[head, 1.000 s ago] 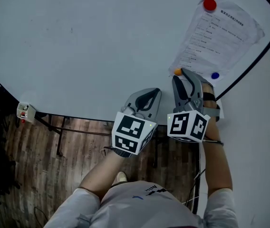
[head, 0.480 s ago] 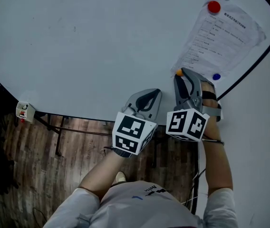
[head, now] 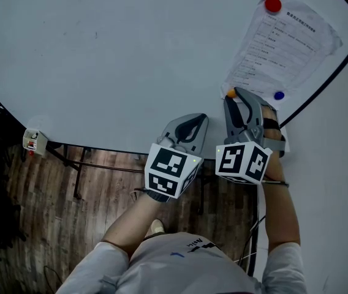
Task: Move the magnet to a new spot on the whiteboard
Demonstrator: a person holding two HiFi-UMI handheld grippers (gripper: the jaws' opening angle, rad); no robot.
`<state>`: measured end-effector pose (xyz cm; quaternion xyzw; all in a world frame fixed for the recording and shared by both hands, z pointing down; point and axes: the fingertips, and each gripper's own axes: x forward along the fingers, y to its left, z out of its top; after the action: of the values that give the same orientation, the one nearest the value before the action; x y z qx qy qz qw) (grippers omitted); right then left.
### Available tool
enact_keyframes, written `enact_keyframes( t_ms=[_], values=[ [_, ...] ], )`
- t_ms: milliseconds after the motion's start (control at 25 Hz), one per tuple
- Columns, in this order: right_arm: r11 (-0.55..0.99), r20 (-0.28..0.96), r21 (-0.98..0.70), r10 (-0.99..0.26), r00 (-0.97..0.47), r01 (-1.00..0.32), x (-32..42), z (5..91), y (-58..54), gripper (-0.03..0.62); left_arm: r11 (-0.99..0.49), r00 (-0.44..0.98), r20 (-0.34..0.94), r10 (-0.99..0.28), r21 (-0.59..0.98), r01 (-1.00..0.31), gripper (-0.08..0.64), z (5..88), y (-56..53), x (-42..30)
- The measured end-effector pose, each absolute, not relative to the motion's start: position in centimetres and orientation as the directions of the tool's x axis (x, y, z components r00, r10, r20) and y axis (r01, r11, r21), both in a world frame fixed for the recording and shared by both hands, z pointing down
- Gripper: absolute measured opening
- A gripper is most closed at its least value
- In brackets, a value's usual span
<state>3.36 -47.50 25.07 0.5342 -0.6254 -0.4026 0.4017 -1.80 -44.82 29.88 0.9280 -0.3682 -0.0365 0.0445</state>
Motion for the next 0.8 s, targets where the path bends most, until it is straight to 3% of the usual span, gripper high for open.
enact_keyframes(
  t_ms=[800],
  values=[
    [0.201,0.091,0.855,-0.966,-0.243,-0.479,5.1,27.3,-40.3,0.127,-0.668,0.672,-0.002,-0.741,0.109,-0.736,0.009,31.0,-38.9,0.1]
  ],
)
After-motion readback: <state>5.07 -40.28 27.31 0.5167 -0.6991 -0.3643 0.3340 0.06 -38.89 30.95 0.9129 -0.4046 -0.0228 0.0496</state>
